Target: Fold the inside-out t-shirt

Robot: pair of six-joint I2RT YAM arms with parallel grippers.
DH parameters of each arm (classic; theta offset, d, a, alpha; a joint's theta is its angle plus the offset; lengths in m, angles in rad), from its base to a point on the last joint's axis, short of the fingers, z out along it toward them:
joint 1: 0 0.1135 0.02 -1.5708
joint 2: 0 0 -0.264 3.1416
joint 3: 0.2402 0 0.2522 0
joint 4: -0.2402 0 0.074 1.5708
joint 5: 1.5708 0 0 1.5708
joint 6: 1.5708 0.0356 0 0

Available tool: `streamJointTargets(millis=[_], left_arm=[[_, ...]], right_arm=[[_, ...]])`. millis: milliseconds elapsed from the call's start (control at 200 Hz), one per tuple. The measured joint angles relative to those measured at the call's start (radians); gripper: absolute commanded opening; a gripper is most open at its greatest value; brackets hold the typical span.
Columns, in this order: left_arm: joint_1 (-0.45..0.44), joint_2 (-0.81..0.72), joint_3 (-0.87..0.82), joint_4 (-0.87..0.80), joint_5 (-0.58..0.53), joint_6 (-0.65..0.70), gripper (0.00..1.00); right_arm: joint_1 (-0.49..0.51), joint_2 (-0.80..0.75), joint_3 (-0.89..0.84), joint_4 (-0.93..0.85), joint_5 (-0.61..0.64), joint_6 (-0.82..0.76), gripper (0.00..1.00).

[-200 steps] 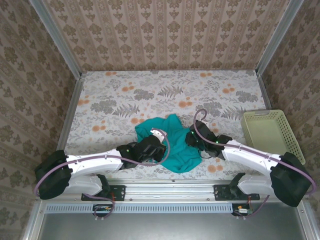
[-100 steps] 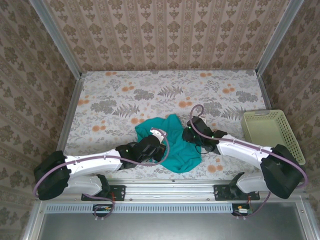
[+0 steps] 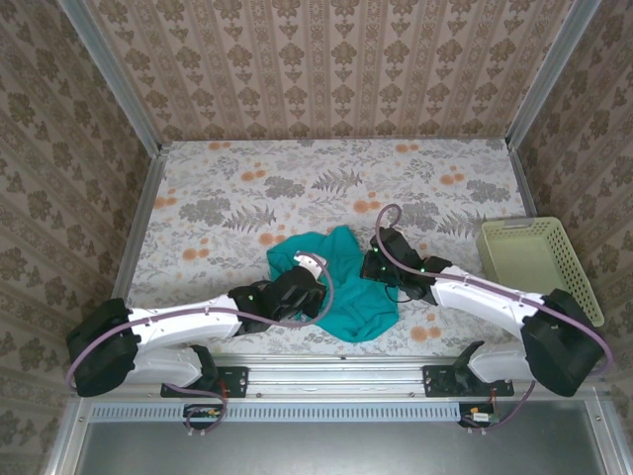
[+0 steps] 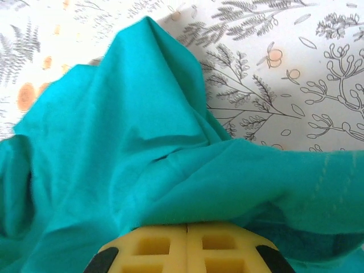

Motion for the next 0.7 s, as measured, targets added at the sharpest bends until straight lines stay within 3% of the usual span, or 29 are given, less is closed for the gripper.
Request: streamJointTargets(millis=[375, 700], left_arm=[[0.046, 0.003, 0.011, -0.02, -0.028, -0.036, 0.0], [0.13, 0.005, 0.025, -0.067, -0.024, -0.064, 0.0]], right_arm=[[0.005, -0.167, -0.049, -0.079, 0.009, -0.003, 0.0], [0.005, -0.469, -0.052, -0.263, 0.008, -0.023, 0.0]])
